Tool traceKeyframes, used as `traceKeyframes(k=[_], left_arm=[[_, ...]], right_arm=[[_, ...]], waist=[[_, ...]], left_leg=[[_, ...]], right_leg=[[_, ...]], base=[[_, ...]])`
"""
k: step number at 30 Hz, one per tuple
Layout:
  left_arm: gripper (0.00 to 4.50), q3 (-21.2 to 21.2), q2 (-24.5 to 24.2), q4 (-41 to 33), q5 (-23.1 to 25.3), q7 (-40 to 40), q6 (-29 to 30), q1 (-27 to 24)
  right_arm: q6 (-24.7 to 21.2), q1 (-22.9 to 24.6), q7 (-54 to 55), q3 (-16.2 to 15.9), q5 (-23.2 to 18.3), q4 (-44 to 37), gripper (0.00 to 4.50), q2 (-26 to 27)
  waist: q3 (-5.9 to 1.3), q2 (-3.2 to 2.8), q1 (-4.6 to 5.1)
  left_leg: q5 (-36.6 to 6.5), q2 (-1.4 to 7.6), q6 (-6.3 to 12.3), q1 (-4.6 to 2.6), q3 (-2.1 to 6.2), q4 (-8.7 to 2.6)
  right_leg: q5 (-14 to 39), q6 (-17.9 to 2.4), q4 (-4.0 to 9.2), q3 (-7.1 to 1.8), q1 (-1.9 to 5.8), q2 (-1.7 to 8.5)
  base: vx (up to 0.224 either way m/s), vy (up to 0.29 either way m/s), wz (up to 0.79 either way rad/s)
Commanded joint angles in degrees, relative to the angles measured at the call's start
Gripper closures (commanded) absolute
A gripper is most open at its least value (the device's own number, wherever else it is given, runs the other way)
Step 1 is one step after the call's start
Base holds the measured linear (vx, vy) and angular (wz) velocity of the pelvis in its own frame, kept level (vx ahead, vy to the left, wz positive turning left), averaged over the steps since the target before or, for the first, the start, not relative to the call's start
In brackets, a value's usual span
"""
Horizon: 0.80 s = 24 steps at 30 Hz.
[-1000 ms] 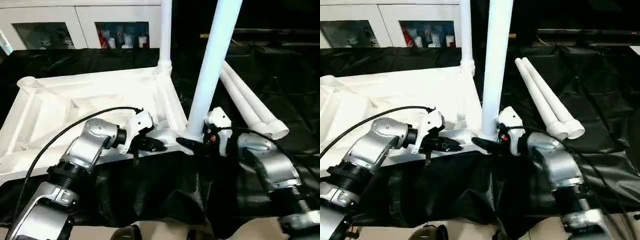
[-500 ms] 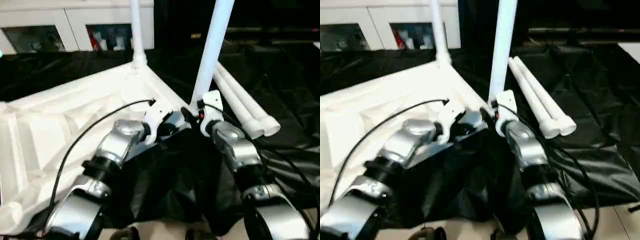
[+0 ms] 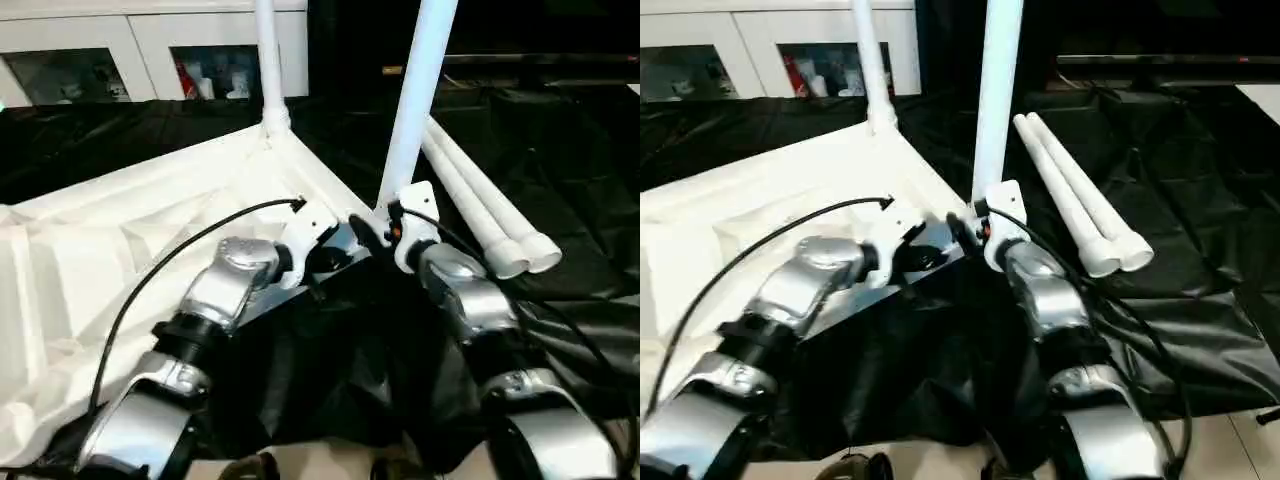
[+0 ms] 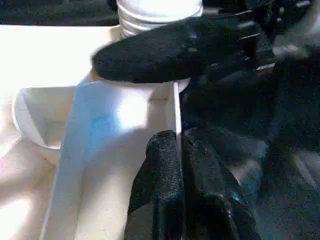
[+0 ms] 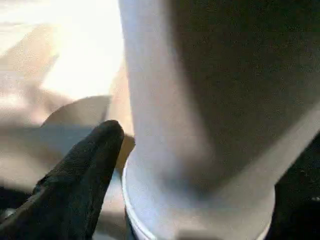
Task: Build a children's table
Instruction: Rotate leg to tighten
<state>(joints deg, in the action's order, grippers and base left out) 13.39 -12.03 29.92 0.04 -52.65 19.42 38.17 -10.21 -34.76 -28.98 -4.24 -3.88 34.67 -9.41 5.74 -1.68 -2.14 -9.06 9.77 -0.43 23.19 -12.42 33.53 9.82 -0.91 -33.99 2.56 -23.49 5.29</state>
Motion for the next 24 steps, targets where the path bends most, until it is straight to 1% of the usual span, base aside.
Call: traceKeyframes(k=[1, 2, 3, 4, 5, 6, 7, 8, 9, 10, 11, 12, 13, 15, 16, 18, 19, 20, 21, 22, 24], left_arm=[[4.50, 1.7, 0.2, -4.8, -4.0, -7.8, -3.4, 0.4], [4.50, 1.8, -0.5, -5.2, -4.4, -9.3, -3.8, 0.1], [4.50, 2.0, -1.0, -5.5, -4.5, -10.3, -3.7, 0.0], [4.50, 2.3, -2.0, -6.1, -4.9, -12.2, -3.5, -0.3], [4.50, 2.4, -2.6, -6.4, -5.0, -13.2, -3.5, -0.4], [4.50, 2.6, -3.2, -6.7, -5.2, -14.3, -3.2, -0.6], [4.50, 2.8, -3.9, -7.0, -5.3, -15.5, -3.2, -0.7], [4.50, 3.0, -5.1, -7.6, -5.7, -17.5, -3.0, -1.0], [4.50, 3.1, -5.4, -7.8, -5.8, -17.9, -3.0, -1.1], [4.50, 3.4, -6.6, -8.5, -6.2, -19.9, -2.6, -1.4], [4.50, 3.6, -7.5, -9.0, -6.5, -21.3, -2.1, -1.6], [4.50, 3.6, -7.5, -9.0, -6.5, -21.3, -2.1, -1.6], [4.50, 3.8, -8.0, -9.3, -6.6, -22.1, -1.7, -1.8], [4.50, 3.9, -8.4, -9.4, -6.6, -22.4, -1.7, -1.9], [4.50, 3.9, -8.6, -9.5, -6.5, -22.5, -1.7, -2.0], [4.50, 3.9, -8.7, -9.6, -6.6, -22.7, -1.5, -2.1], [4.50, 4.0, -8.7, -9.7, -6.6, -22.8, -1.4, -2.1], [4.50, 4.0, -8.7, -9.7, -6.6, -22.8, -1.4, -2.1], [4.50, 4.1, -8.8, -9.7, -6.7, -22.9, -1.3, -2.2], [4.50, 4.1, -8.7, -9.8, -6.7, -22.9, -1.2, -2.2], [4.50, 4.2, -8.6, -9.7, -6.6, -22.7, -1.3, -2.2]], right_arm=[[-3.0, 2.0, -7.1, -2.8, -0.6, -4.0, 0.57, -2.6], [-3.7, 2.9, -9.5, -3.4, -1.1, -5.6, 0.57, -4.0], [-3.9, 3.4, -11.2, -3.8, -1.3, -6.7, 0.57, -5.0], [-4.4, 4.6, -14.6, -4.6, -1.9, -8.9, 0.57, -6.8], [-4.7, 5.1, -16.4, -5.0, -2.2, -10.1, 0.57, -7.8], [-5.2, 5.8, -18.5, -5.4, -2.8, -11.5, 0.57, -9.1], [-5.9, 6.4, -20.2, -5.7, -3.4, -12.9, 0.57, -10.2], [-7.1, 7.3, -23.3, -6.0, -4.6, -15.2, 0.57, -12.1], [-7.4, 7.5, -24.1, -6.0, -4.9, -15.8, 0.57, -12.5], [-8.0, 8.0, -26.1, -6.1, -5.7, -17.2, 0.57, -13.7], [-8.2, 8.2, -26.8, -5.9, -5.9, -17.8, 0.73, -14.3], [-8.2, 8.2, -26.8, -5.9, -5.9, -17.8, 0.73, -14.3], [-8.0, 8.2, -26.9, -5.8, -5.8, -18.0, 0.83, -14.4], [-8.2, 8.3, -27.1, -5.8, -5.9, -18.3, 0.99, -14.6], [-8.8, 8.4, -27.6, -5.8, -6.3, -18.8, 0.99, -14.7], [-9.3, 8.5, -28.1, -6.0, -6.7, -19.5, 1.17, -14.9], [-9.7, 8.7, -28.4, -6.3, -6.8, -20.0, 1.34, -15.0], [-9.7, 8.7, -28.4, -6.3, -6.8, -20.0, 1.34, -15.0], [-10.0, 8.9, -28.6, -6.6, -6.8, -20.5, 1.49, -15.1], [-10.6, 9.2, -28.8, -6.8, -6.9, -21.0, 1.49, -15.0], [-10.7, 9.4, -28.8, -6.9, -6.8, -21.2, 1.69, -14.8]], waist=[[-4.59, 0.50, -0.07], [-4.43, 0.57, -0.35], [-4.42, 0.46, -0.51], [-4.36, 0.45, -0.79], [-4.35, 0.51, -0.85], [-4.29, 0.41, -1.10], [-4.32, 0.39, -1.25], [-4.23, 0.43, -1.31], [-4.19, 0.44, -1.42], [-4.13, 0.40, -1.59], [-4.17, 0.40, -1.62], [-4.19, 0.38, -1.63], [-4.20, 0.45, -1.54], [-4.20, 0.50, -1.42], [-4.18, 0.55, -1.33], [-4.24, 0.55, -1.34], [-4.31, 0.55, -1.36], [-4.31, 0.55, -1.38], [-4.32, 0.56, -1.38], [-4.28, 0.60, -1.38], [-4.25, 0.59, -1.43]], left_leg=[[-11.3, 3.28, 4.16, -2.06, 1.84, -3.85], [-11.9, 3.34, 4.20, -1.98, 1.89, -3.94], [-12.2, 3.49, 4.05, -2.02, 1.90, -3.99], [-12.9, 3.57, 3.75, -2.21, 1.89, -4.07], [-13.0, 3.54, 3.70, -2.14, 1.83, -4.01], [-13.4, 3.57, 3.53, -2.22, 1.80, -4.07], [-13.6, 3.66, 3.31, -2.35, 1.81, -4.09], [-14.1, 3.58, 2.99, -2.24, 1.83, -4.18], [-14.5, 3.64, 2.84, -2.30, 1.86, -4.26], [-15.2, 3.80, 2.39, -2.43, 1.88, -4.35], [-15.1, 3.76, 2.30, -2.34, 1.90, -4.35], [-14.9, 3.77, 2.05, -2.29, 1.90, -4.37], [-15.2, 3.66, 1.80, -2.28, 1.87, -4.29], [-14.9, 3.65, 1.59, -2.21, 1.98, -4.37], [-15.0, 3.61, 1.58, -2.21, 1.98, -4.36], [-14.4, 3.62, 1.81, -2.22, 1.94, -4.28], [-13.7, 3.61, 2.02, -2.23, 1.90, -4.21], [-13.4, 3.59, 2.15, -2.17, 1.89, -4.17], [-13.1, 3.60, 2.35, -2.16, 1.87, -4.16], [-12.8, 3.57, 2.48, -2.10, 1.88, -4.18], [-13.1, 3.57, 2.44, -2.15, 1.85, -4.16]], right_leg=[[9.1, -13.7, 3.59, -2.07, 2.37, 3.09], [10.2, -13.4, 3.72, -2.07, 2.53, 3.15], [10.7, -13.4, 3.68, -2.10, 2.45, 3.16], [11.7, -13.1, 3.83, -2.09, 2.35, 3.12], [11.9, -13.1, 3.76, -2.15, 2.34, 3.14], [12.8, -12.8, 3.88, -2.19, 2.27, 3.14], [13.1, -12.8, 3.89, -2.21, 2.13, 3.24], [13.8, -12.9, 3.91, -2.16, 2.12, 3.12], [14.3, -12.7, 3.93, -2.16, 2.16, 3.11], [15.3, -12.3, 4.00, -2.27, 1.99, 3.23], [15.3, -12.3, 3.93, -2.25, 2.09, 3.22], [15.1, -12.5, 3.91, -2.29, 1.94, 3.33], [15.2, -12.5, 3.94, -2.30, 1.87, 3.32], [15.3, -12.5, 3.91, -2.31, 1.95, 3.41], [15.5, -12.5, 3.96, -2.31, 1.95, 3.39], [14.8, -12.6, 3.91, -2.31, 1.96, 3.34], [13.9, -12.8, 3.81, -2.33, 1.98, 3.34], [13.4, -12.9, 3.78, -2.33, 2.04, 3.36], [12.8, -13.1, 3.71, -2.29, 2.05, 3.31], [12.7, -13.1, 3.68, -2.25, 2.09, 3.25], [13.3, -13.1, 3.76, -2.28, 2.04, 3.35]], base=[[0.000, 0.000, 0.00], [0.000, 0.000, 0.00], [0.000, 0.000, 0.00], [0.000, 0.000, 0.00], [0.000, 0.000, 0.00], [0.000, 0.000, 0.00], [0.000, 0.000, 0.00], [0.000, 0.000, 0.00], [0.000, 0.000, 0.00], [0.000, 0.000, 0.00], [0.000, 0.000, 0.00], [0.000, 0.000, 0.00], [0.000, 0.000, 0.00], [0.000, 0.000, 0.00], [0.000, 0.000, 0.00], [0.000, 0.000, 0.00], [0.000, 0.000, 0.00], [0.000, 0.000, 0.00], [0.000, 0.000, 0.00], [0.000, 0.000, 0.00], [0.000, 0.000, 0.00]])
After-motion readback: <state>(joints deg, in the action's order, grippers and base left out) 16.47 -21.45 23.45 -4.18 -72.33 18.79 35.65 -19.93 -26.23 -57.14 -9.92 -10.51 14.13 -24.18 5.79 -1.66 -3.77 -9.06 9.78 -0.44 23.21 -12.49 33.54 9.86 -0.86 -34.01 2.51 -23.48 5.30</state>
